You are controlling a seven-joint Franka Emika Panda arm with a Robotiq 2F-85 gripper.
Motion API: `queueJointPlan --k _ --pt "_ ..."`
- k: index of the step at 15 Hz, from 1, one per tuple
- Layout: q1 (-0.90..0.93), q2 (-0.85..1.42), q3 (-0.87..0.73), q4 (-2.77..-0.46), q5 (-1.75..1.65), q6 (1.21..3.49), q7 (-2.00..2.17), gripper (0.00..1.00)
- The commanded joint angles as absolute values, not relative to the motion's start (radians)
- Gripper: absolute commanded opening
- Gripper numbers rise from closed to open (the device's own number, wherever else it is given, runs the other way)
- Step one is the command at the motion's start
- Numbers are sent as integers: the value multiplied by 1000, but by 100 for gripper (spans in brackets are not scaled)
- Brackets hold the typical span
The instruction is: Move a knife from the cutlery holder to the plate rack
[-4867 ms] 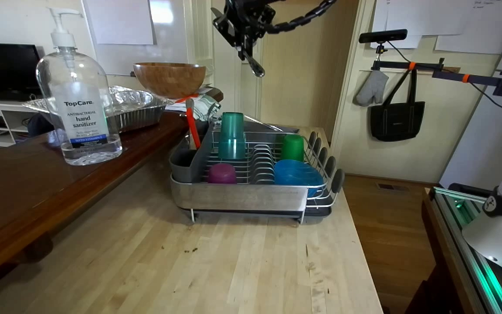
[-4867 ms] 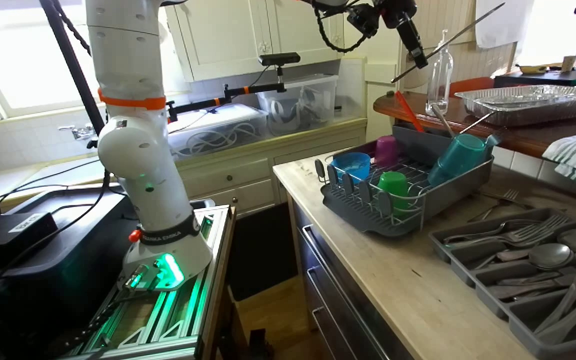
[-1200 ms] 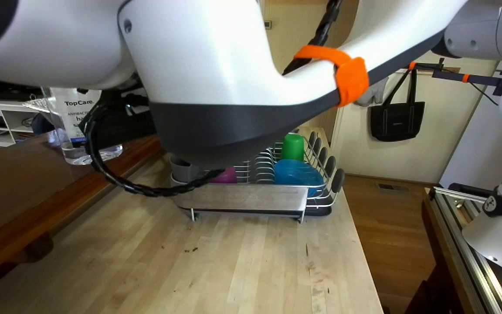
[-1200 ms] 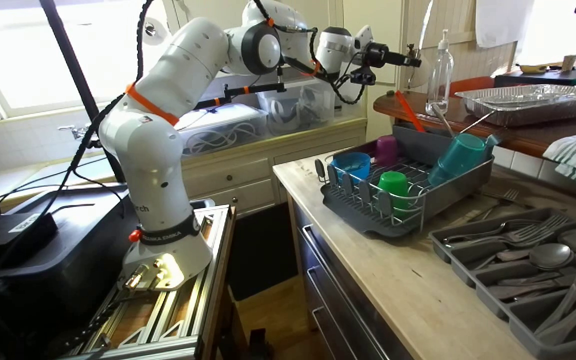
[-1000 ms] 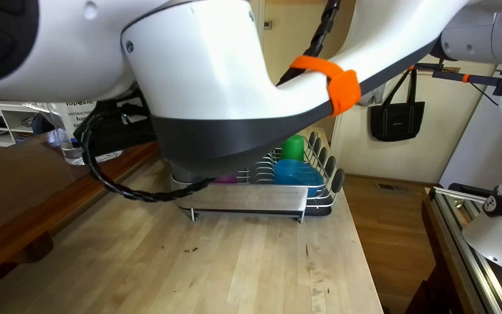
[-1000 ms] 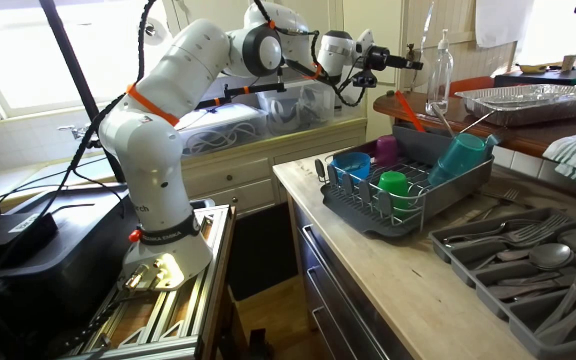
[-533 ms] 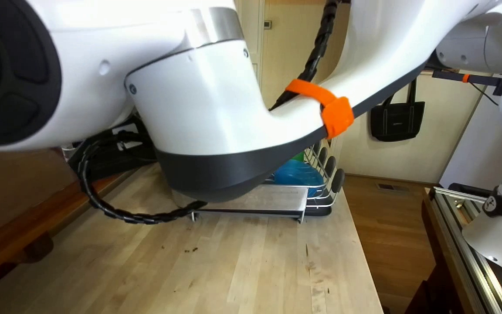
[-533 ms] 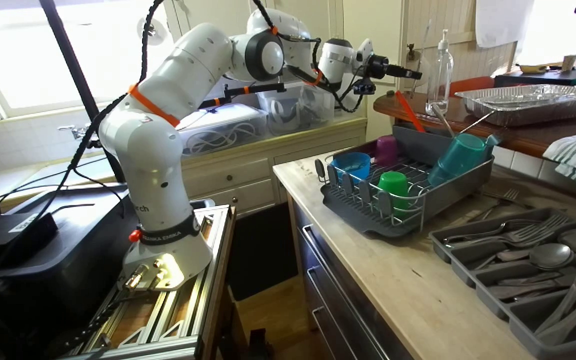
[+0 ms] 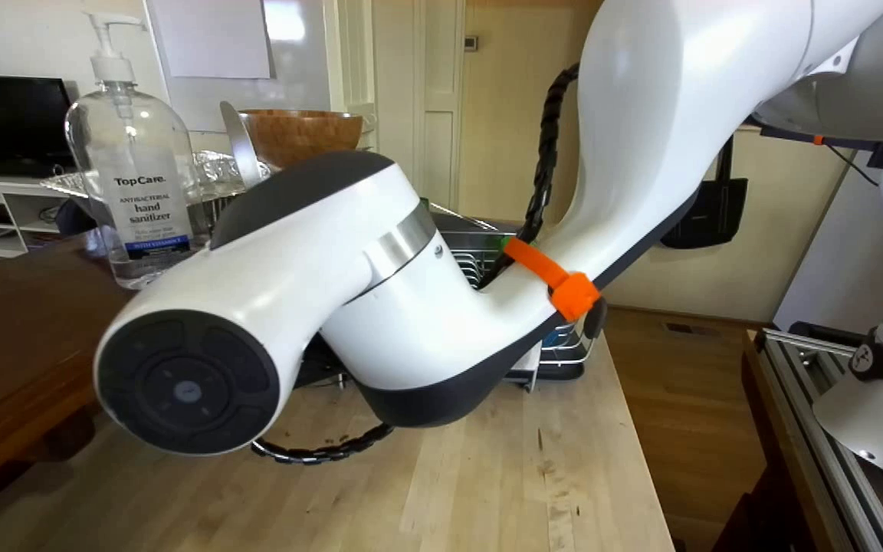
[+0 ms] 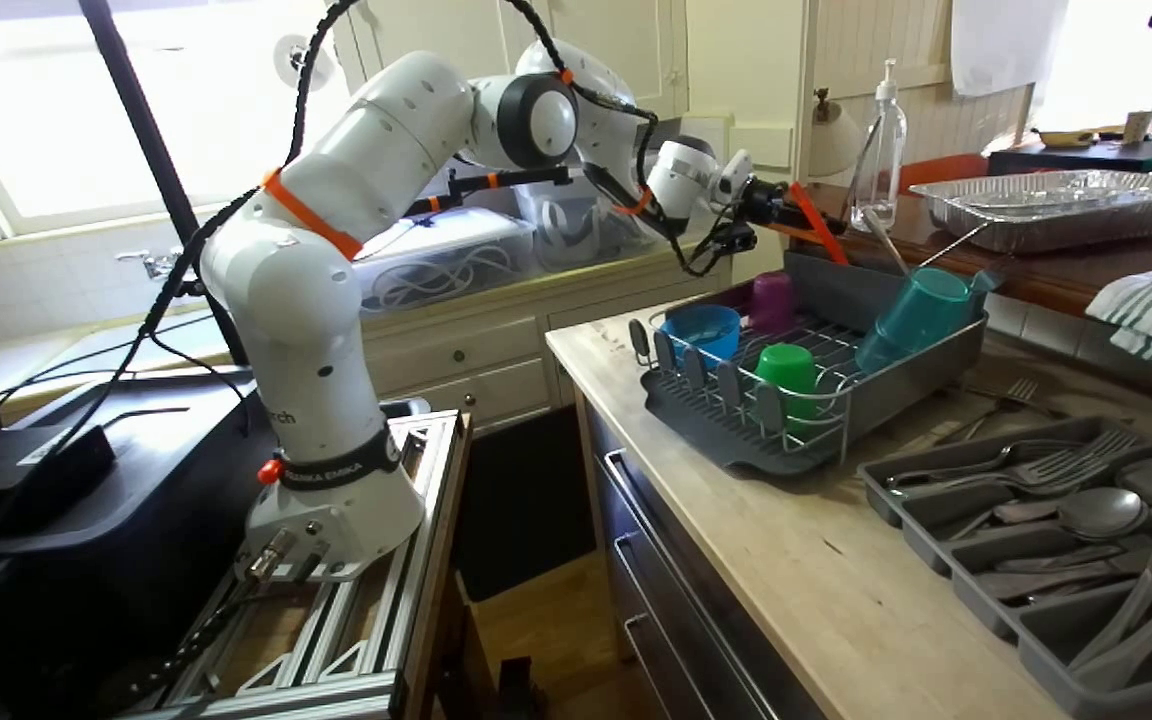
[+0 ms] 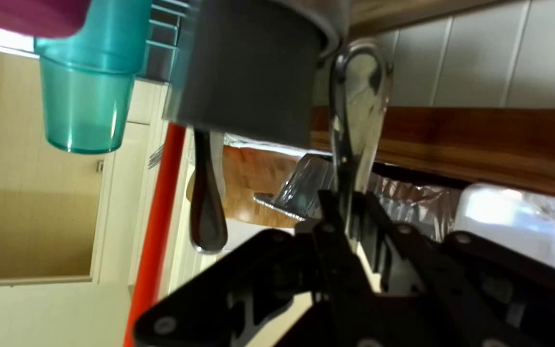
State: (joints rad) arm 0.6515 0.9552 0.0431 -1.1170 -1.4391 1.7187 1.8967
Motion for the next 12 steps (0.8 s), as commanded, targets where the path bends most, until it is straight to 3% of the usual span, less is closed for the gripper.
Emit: queueJointPlan --k 1,5,6,12 --pt "620 928 43 -1225 -1443 1783 1984 4" --pt "616 908 18 -1277 -1467 1791 1991 4" --pt "647 910 25 -1169 -1457 1750 1899 4" --pt "690 793 19 -1181 -1441 1550 1750 4"
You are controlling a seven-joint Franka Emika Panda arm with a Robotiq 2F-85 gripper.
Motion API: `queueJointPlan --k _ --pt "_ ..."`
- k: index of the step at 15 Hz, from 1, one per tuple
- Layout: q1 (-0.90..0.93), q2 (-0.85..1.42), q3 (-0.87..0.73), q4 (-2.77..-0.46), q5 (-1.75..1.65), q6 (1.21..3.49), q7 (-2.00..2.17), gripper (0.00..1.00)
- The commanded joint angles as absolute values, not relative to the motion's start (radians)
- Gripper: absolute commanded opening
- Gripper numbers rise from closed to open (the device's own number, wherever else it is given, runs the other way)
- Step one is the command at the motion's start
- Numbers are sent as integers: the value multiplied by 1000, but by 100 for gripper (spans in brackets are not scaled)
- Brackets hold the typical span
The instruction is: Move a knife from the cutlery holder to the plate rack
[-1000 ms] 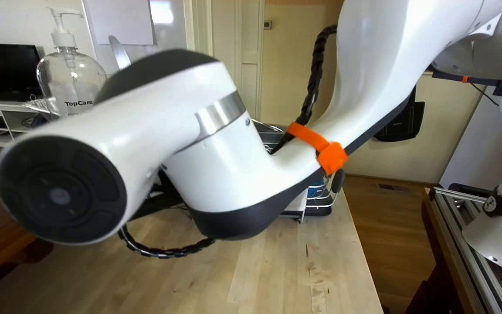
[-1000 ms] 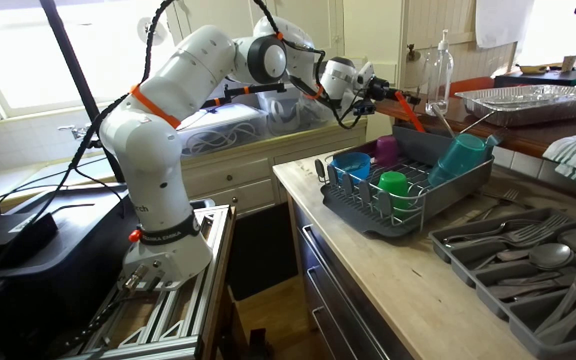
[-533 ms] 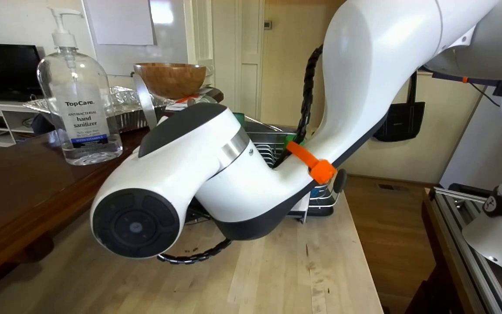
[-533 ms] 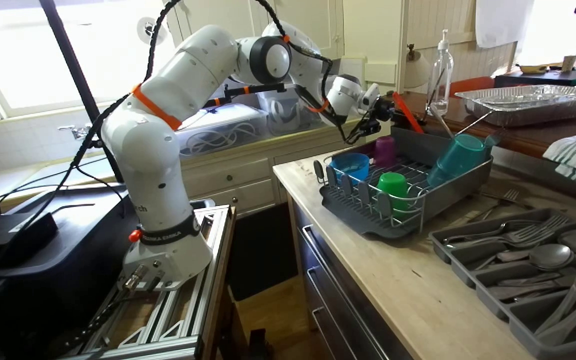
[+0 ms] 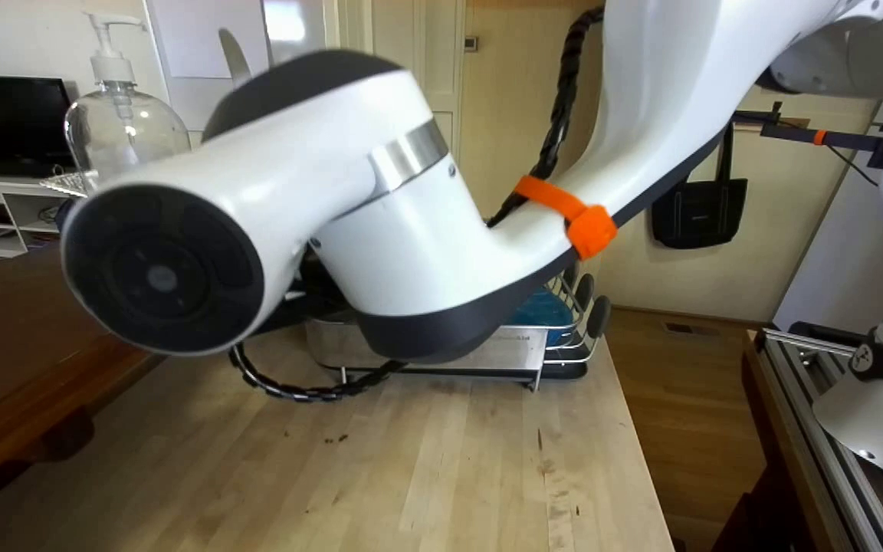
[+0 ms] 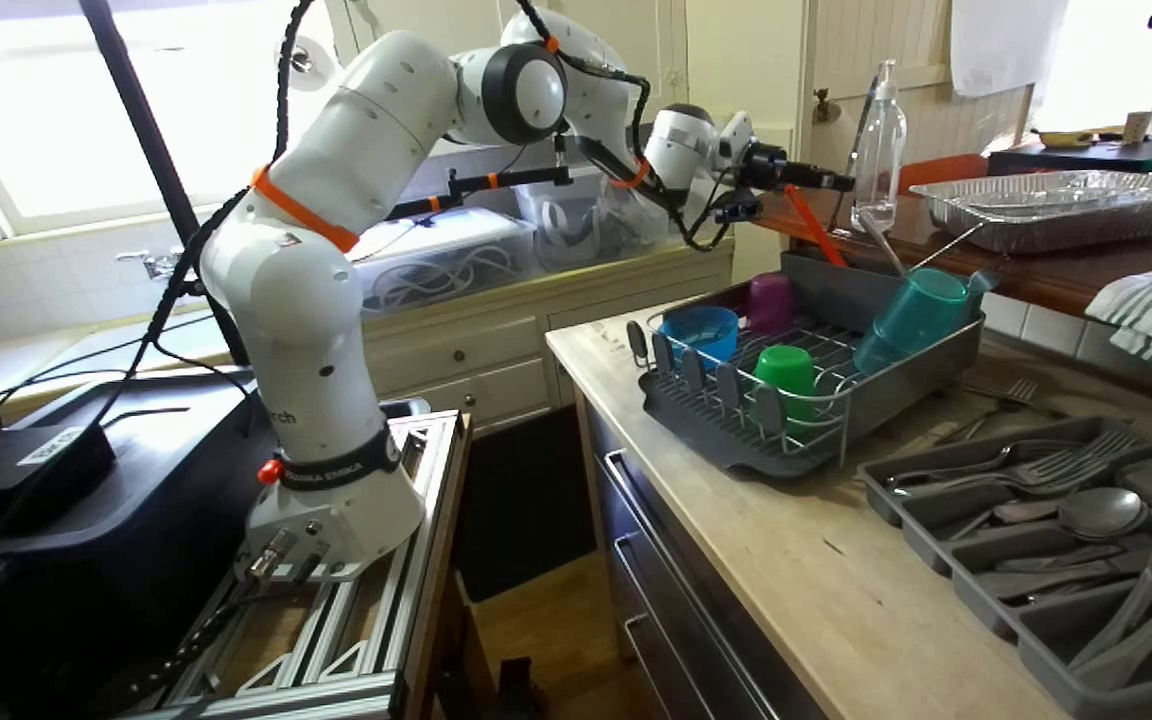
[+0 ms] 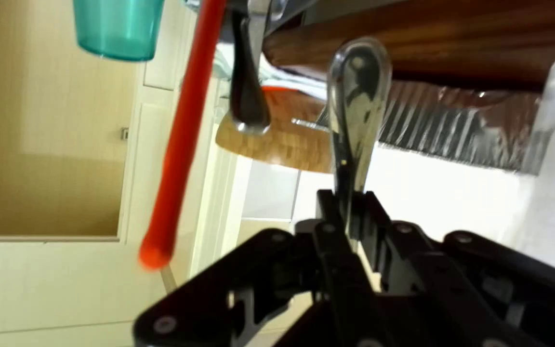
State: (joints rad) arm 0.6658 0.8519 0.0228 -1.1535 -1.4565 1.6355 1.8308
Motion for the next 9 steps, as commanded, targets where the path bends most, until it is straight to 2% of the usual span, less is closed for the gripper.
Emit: queueJointPlan --k 1,9 --pt "693 790 26 -1166 -1433 1527 1710 4" --pt "687 796 57 -1153 -1398 1540 1626 4"
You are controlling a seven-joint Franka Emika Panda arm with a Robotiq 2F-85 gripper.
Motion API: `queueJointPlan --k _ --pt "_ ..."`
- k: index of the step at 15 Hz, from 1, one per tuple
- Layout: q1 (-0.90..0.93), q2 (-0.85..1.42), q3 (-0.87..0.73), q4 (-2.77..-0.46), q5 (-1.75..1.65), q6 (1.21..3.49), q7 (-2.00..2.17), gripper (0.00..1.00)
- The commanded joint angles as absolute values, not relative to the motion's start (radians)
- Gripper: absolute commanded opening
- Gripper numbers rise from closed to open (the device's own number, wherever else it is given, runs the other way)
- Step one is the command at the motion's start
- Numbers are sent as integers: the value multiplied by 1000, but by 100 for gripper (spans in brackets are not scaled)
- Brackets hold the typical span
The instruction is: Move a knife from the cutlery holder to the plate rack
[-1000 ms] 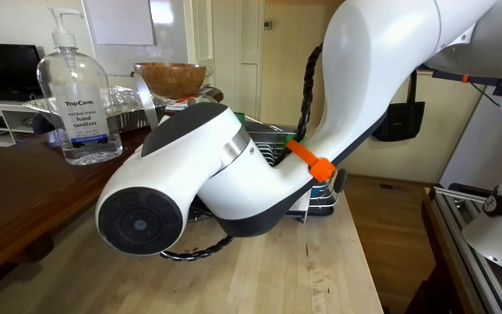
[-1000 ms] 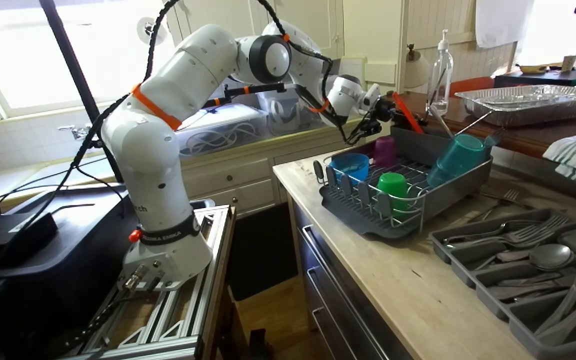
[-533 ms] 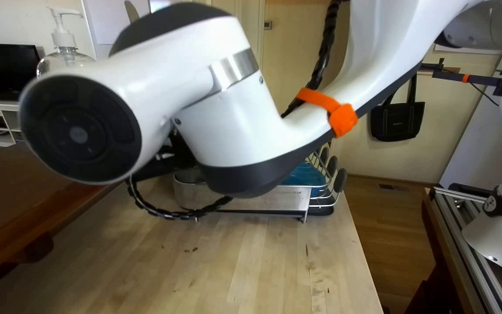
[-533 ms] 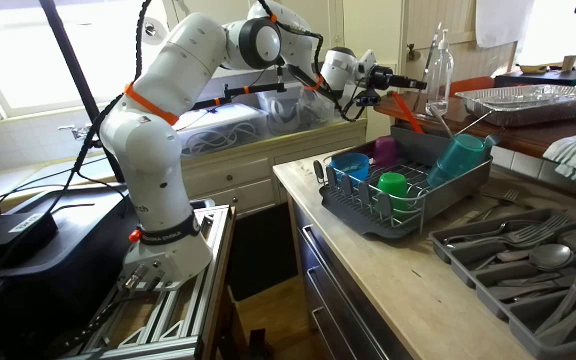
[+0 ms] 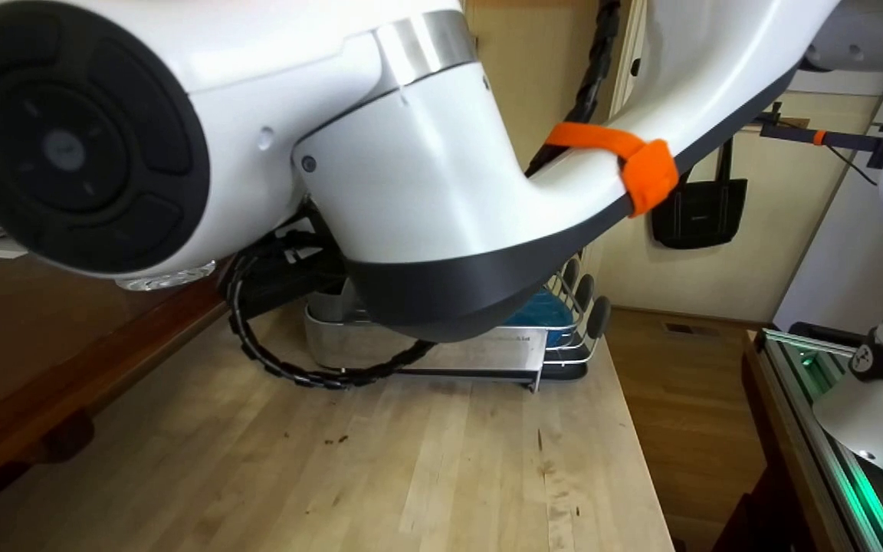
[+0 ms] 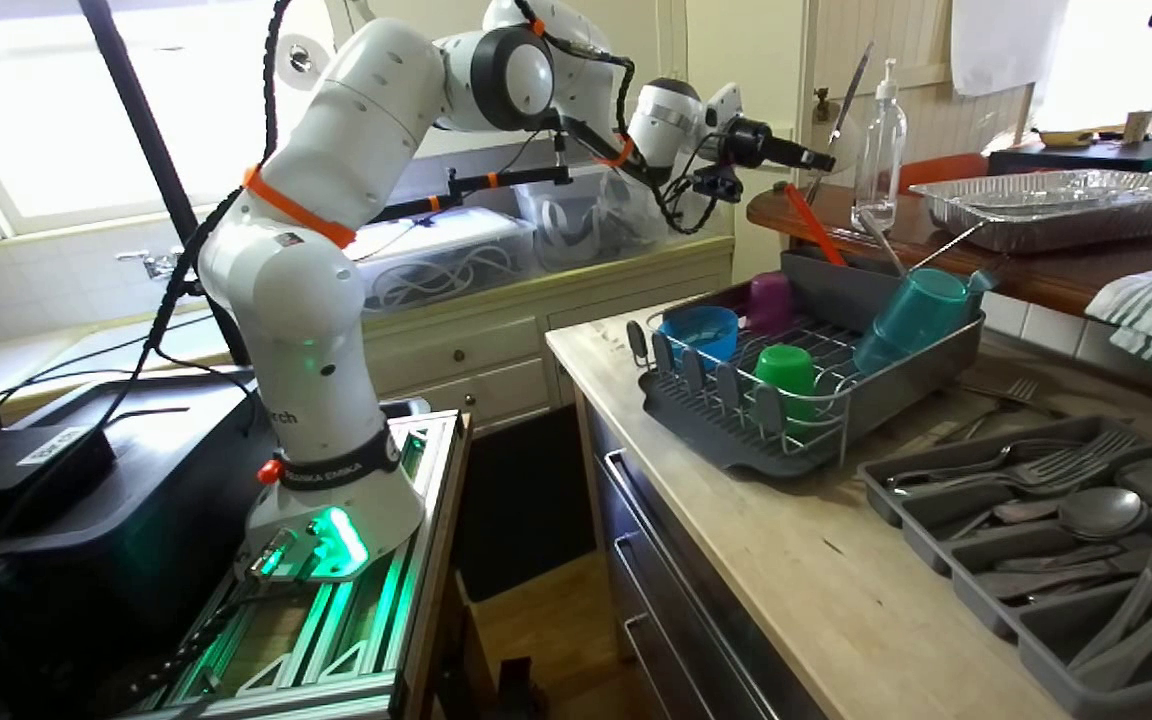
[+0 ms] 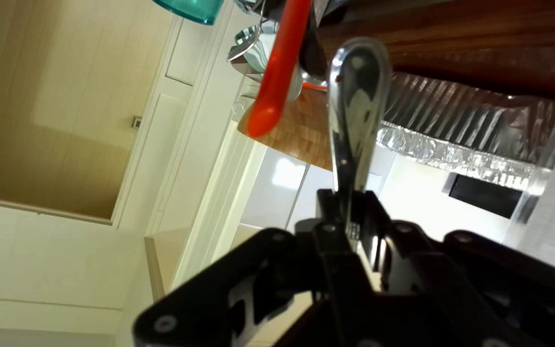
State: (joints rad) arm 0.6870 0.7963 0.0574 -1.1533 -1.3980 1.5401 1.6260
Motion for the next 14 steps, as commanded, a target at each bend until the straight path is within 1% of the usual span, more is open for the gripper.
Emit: queueJointPlan --k 1,7,8,14 --pt "687 799 58 -1153 -1397 1540 1625 15" --pt "687 799 57 -1153 -1397 1540 1625 15" --pt "687 799 57 -1153 -1397 1540 1625 4" --pt "715 878 84 -1038 -1408 1525 1631 4"
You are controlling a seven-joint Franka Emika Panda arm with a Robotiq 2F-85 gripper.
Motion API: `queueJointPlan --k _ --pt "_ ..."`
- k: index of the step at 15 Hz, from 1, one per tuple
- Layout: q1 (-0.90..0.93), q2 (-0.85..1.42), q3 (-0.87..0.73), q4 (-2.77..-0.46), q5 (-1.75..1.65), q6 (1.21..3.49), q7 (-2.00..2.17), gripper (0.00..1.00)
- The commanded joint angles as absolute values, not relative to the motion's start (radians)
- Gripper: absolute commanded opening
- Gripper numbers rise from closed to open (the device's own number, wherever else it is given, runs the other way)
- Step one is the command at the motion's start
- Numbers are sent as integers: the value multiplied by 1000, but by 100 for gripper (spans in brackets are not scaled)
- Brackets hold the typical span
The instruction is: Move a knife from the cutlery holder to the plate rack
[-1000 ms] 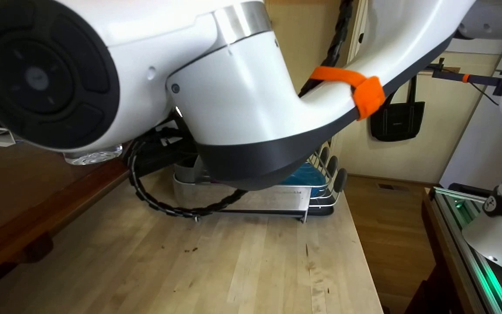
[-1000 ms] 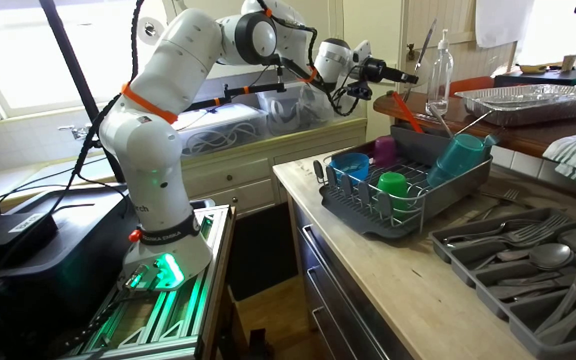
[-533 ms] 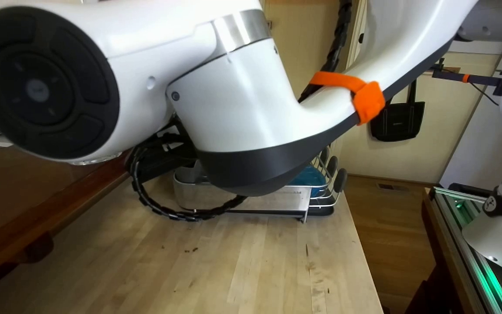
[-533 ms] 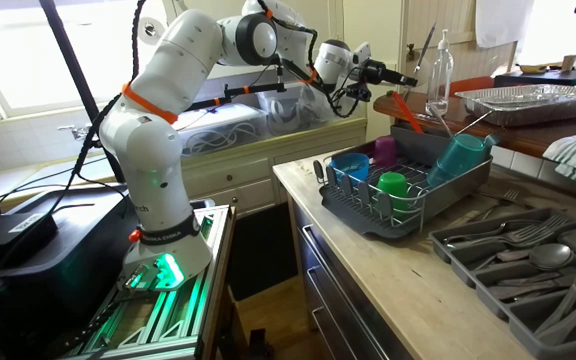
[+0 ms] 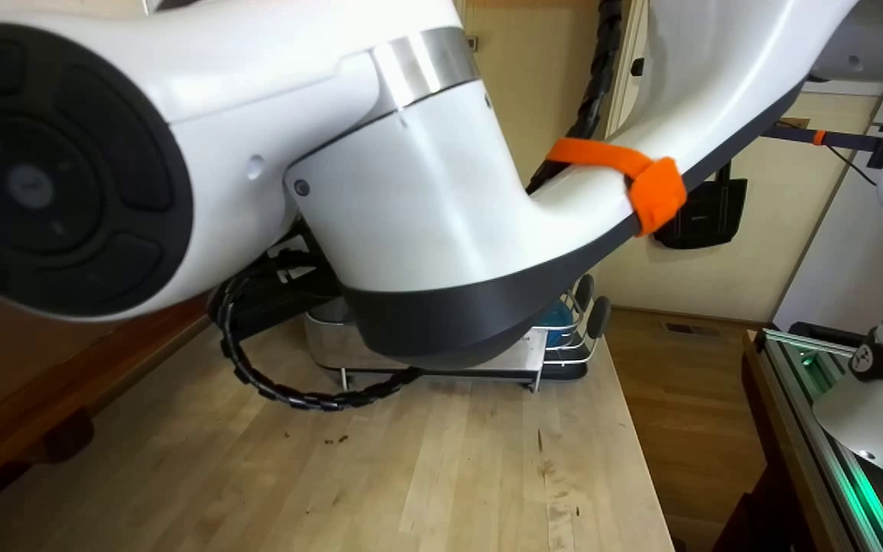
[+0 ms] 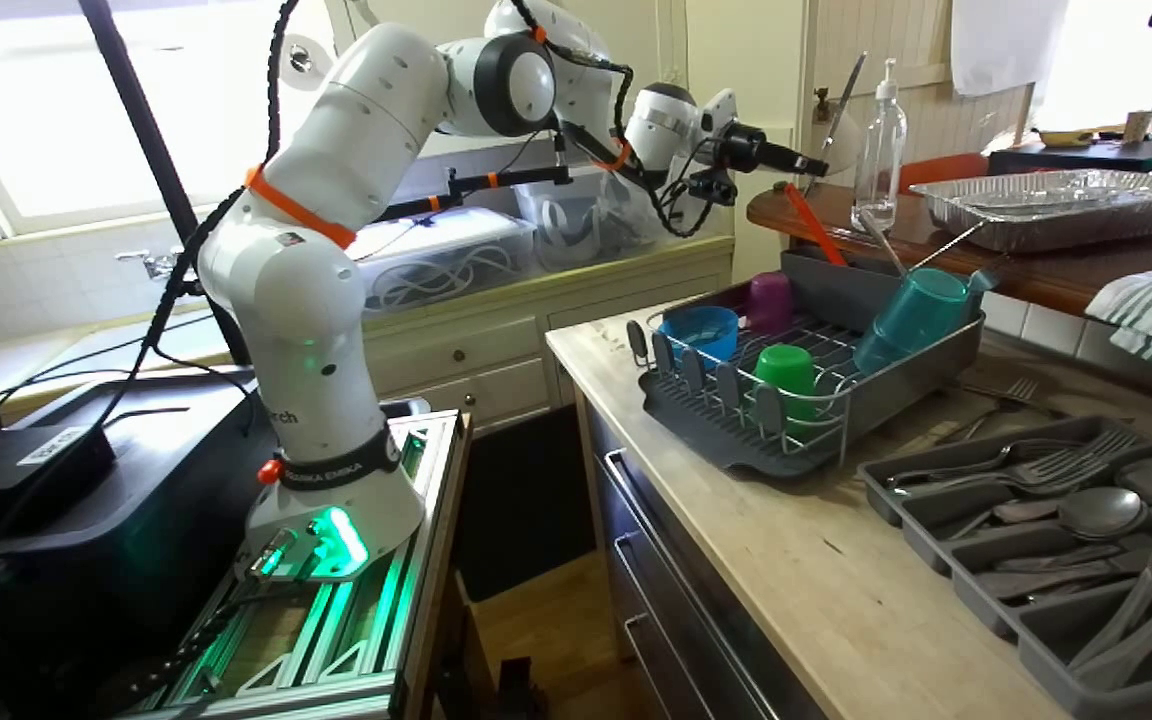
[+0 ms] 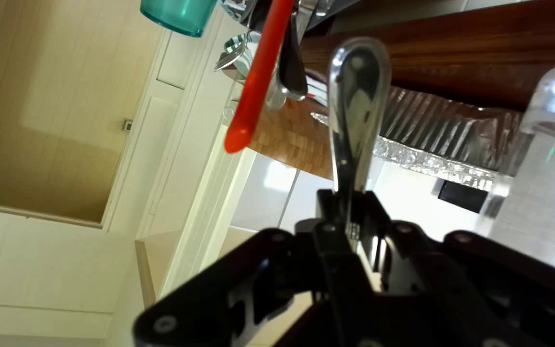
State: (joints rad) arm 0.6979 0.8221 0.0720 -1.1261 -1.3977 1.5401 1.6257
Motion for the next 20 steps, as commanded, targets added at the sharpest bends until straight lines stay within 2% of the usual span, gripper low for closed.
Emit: queueJointPlan --k 1,20 --pt "718 887 85 -1027 -1412 1534 1641 4" --pt "620 941 89 -1069 -1392 1646 1723 4"
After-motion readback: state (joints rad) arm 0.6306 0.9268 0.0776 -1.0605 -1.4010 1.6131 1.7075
